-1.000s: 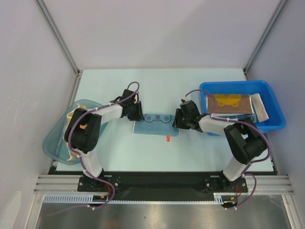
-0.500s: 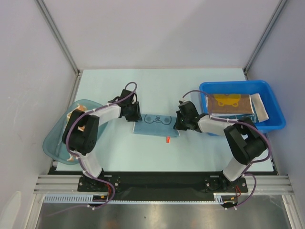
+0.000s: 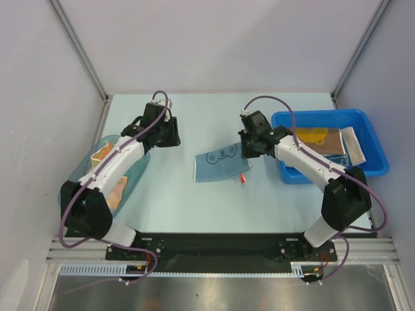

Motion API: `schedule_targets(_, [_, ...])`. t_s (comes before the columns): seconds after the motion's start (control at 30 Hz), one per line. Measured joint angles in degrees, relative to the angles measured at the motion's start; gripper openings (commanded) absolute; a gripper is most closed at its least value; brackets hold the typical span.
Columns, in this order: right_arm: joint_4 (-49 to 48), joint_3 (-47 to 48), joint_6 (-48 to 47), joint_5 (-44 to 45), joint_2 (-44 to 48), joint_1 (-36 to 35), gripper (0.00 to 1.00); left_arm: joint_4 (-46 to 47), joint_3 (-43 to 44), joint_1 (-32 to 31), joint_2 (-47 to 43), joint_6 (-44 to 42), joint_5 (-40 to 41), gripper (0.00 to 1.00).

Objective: Fold and stack the towels
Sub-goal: Neatly place the folded towel into the bin

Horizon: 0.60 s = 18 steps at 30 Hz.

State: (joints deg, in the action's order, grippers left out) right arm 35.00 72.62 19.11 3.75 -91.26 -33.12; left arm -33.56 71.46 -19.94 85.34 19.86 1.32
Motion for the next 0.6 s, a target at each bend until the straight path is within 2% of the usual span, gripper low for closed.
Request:
schedule_targets(0.1, [6.25,5.14,-2.64,0.24,0.00,1.42,0.00,-0.15,-2.03,0.00,-2.97,-1.18,-0.09,0.46])
schedule_targets(0.23, [13.46,11.78,-7.08,0.20,0.09,6.91,0.00,-0.72,-4.31,0.00,-4.52,-2.99,-0.57,0.46])
schedule_targets(0.4, [18.93,18.43,-12.24,1.49,0.09,17.73,0.00,-1.09,-4.61,0.00,-4.52,-4.00,-2.23,0.46])
schedule_targets(0.6, [19.63,21.59,-17.97,-0.24,-0.17,31.28,0.00,-0.61,-5.20,0.00,-4.52,-4.52,-4.66,0.46])
